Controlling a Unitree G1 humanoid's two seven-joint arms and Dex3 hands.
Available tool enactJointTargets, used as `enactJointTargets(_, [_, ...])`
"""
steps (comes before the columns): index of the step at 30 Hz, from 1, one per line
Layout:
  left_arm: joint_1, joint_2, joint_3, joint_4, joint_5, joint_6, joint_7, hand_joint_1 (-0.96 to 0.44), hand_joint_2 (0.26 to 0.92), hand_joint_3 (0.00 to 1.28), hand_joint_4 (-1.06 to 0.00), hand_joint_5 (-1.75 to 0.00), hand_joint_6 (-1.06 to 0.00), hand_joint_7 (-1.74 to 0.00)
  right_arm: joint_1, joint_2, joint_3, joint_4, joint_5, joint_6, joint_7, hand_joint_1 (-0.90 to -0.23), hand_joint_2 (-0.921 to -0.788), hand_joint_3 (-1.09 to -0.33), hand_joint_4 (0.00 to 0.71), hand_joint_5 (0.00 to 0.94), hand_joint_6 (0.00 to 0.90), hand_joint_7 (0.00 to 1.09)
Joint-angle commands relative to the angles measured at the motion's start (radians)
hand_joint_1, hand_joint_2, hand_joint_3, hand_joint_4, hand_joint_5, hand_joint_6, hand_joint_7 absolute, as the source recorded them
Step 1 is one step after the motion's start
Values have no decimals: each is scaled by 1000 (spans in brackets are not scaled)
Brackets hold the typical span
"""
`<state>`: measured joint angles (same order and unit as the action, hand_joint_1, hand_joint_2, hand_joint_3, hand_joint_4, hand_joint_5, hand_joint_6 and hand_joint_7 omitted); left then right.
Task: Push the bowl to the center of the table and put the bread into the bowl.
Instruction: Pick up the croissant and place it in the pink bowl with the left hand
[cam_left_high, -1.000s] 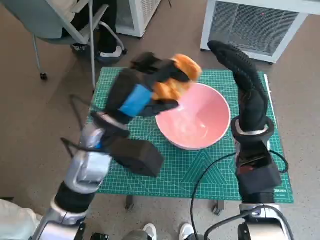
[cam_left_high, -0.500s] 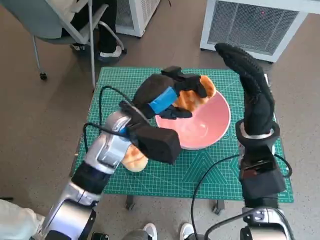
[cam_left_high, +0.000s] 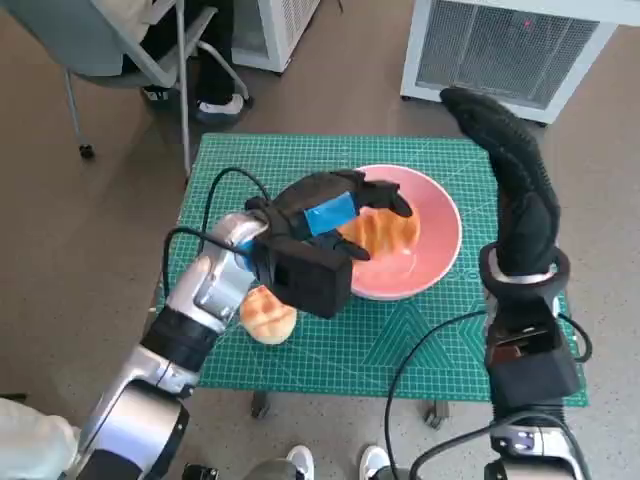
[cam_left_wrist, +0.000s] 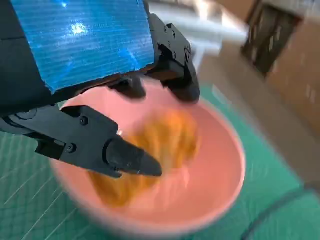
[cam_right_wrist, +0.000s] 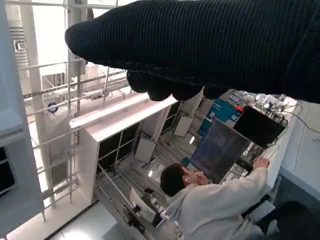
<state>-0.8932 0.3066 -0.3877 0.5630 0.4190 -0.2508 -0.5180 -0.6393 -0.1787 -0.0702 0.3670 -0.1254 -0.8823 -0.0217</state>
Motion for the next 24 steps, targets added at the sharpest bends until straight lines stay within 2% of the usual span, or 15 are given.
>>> enactJointTargets(1, [-8,28,16,-27,-13,-43,-5,-262,921,54,-33,-6,-211,-29,26,-4,-1,1,-18,10,-11,-589,-921,-738,275,0,-1,667])
enactJointTargets(10, [61,89,94,-97,-89,-172,10,-283,920,37,-35,-11,-211,-17,30,-2,2,0,-19,10,-15,-594,-921,-738,274,0,-1,667])
enactJointTargets(16, [125,165,170,-181,-176,-271,-10,-263,917,22,-118,-39,-269,-42,35,-2,5,-4,-14,12,-13,-579,-921,-741,273,0,-1,667])
enactJointTargets(24, [224,288,266,-267,-293,-381,-60,-227,896,3,-281,-100,-409,-124,44,0,8,-14,-8,12,-11,-566,-921,-745,273,0,-1,666])
